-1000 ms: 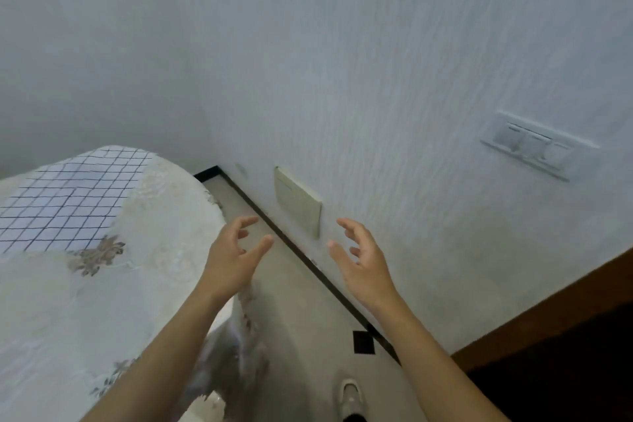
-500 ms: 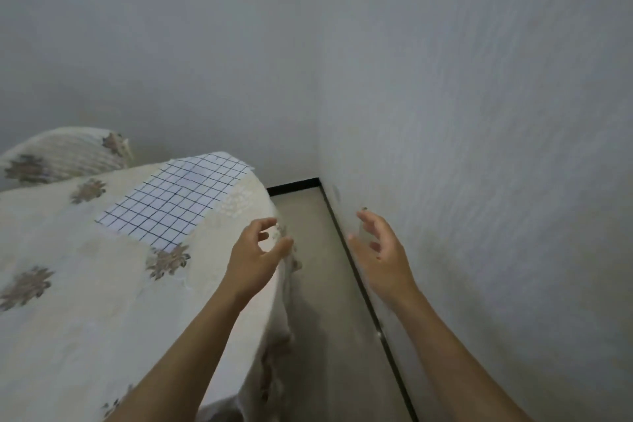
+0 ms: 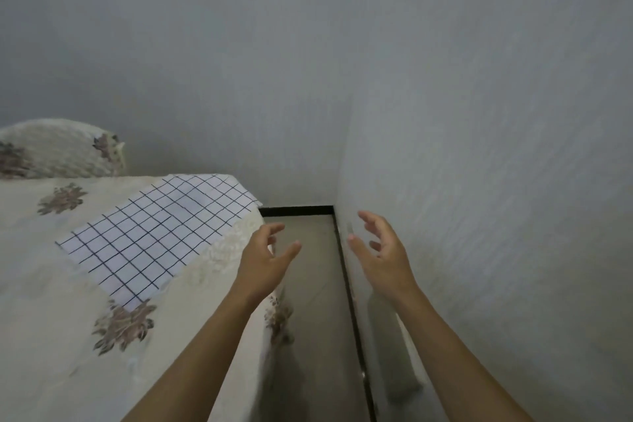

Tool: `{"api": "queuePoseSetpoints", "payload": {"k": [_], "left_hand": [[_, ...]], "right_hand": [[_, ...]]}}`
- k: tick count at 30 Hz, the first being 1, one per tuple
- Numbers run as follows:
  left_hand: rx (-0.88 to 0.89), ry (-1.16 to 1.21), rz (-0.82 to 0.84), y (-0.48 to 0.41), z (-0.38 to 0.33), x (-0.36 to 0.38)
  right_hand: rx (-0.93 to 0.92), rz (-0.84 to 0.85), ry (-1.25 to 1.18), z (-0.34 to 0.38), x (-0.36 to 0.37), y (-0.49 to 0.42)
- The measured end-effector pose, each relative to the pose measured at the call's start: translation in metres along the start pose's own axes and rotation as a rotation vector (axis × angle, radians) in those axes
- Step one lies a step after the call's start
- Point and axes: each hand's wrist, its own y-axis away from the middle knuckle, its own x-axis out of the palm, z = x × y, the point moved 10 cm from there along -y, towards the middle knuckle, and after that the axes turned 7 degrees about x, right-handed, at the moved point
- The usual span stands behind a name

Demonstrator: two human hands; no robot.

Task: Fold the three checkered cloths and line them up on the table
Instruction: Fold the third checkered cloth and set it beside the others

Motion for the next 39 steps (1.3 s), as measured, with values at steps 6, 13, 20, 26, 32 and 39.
{"api": "queuePoseSetpoints", "payload": {"k": [6,13,20,26,32,39], "left_hand": [[-0.046,-0.020,-0.044,-0.073,0.022,-0.001],[-0.162,-0.100,-0.167,-0.161,0.065,-0.007],[-0.185,-0.077,-0.327,-0.251,0.052,-0.041],[-0.271,-0.094,-0.467,-0.290,0.088,-0.082],[-0.327,-0.020,-0.565,-0.357,0.148,-0.111],[-0.351,0.055,-0.714,-0.420,0.179,-0.173]], "right_hand": [[0.016,0.084,-0.003,-0.014,0.035,-0.085],[0.024,0.263,-0.053,-0.036,0.100,-0.196],[-0.010,0.344,-0.084,-0.002,0.141,-0.326],[-0.068,0.493,-0.062,0.024,0.208,-0.390],[-0.107,0.579,0.006,0.048,0.273,-0.462],[-0.240,0.684,0.088,0.104,0.365,-0.532]]}}
